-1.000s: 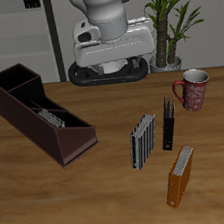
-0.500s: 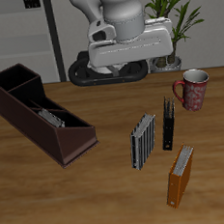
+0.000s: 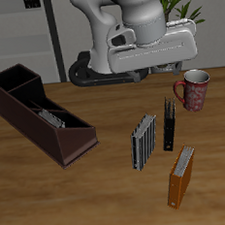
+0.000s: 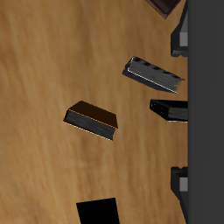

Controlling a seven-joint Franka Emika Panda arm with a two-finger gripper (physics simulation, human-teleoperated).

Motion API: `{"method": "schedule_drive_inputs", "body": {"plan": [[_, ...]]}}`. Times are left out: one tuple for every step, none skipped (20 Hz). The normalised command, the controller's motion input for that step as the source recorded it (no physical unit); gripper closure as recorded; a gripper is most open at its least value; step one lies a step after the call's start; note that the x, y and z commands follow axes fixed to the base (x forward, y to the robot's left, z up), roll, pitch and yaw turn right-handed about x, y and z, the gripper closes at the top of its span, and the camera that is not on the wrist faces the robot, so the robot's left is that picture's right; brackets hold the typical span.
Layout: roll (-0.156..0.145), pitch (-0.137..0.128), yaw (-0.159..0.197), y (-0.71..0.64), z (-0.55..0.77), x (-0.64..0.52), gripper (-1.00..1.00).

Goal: Place the right striped book into the right desk caddy's left compartment and place the orange book into the right desk caddy's left compartment and place the red mug into the right desk caddy's right compartment

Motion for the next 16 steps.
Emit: {"method": "schedule_drive_inputs", "body": {"plan": [[0.055, 0.034, -0.139, 0.39, 0.0, 0.4, -1.0], [0.0, 0.0, 0.0, -0.09, -0.09, -0.02, -1.0], [-0.161, -0.051, -0.039, 0.18, 0.05, 0.61, -1.0], [-0.022, -0.041, -0.039, 0.13, 0.06, 0.37, -1.0], [-0.095, 0.005, -0.08, 0.25, 0.2, 0.81, -1.0], [-0.019, -0.07, 0.033, 0.07, 0.01, 0.31, -1.0], [-0.037, -0.019, 0.021, 0.01, 0.0, 0.46, -1.0], [-0.096, 0.014, -0.073, -0.02, -0.08, 0.53, -1.0], [-0.038, 0.015, 0.012, 0.19, -0.01, 0.61, -1.0], [0.0, 0.0, 0.0, 0.0, 0.0, 0.0, -1.0], [-0.099, -0.048, -0.088, 0.12, -0.02, 0.68, -1.0], [0.0, 0.0, 0.0, 0.0, 0.0, 0.0, -1.0], [0.017, -0.035, 0.027, 0.24, -0.07, 0.34, -1.0], [-0.059, -0.058, 0.06, 0.06, -0.05, 0.31, -1.0], [0.016, 0.06, -0.198, 0.12, -0.04, 0.31, -1.0], [0.007, -0.026, 0.037, 0.09, -0.17, 0.24, -1.0]]}}
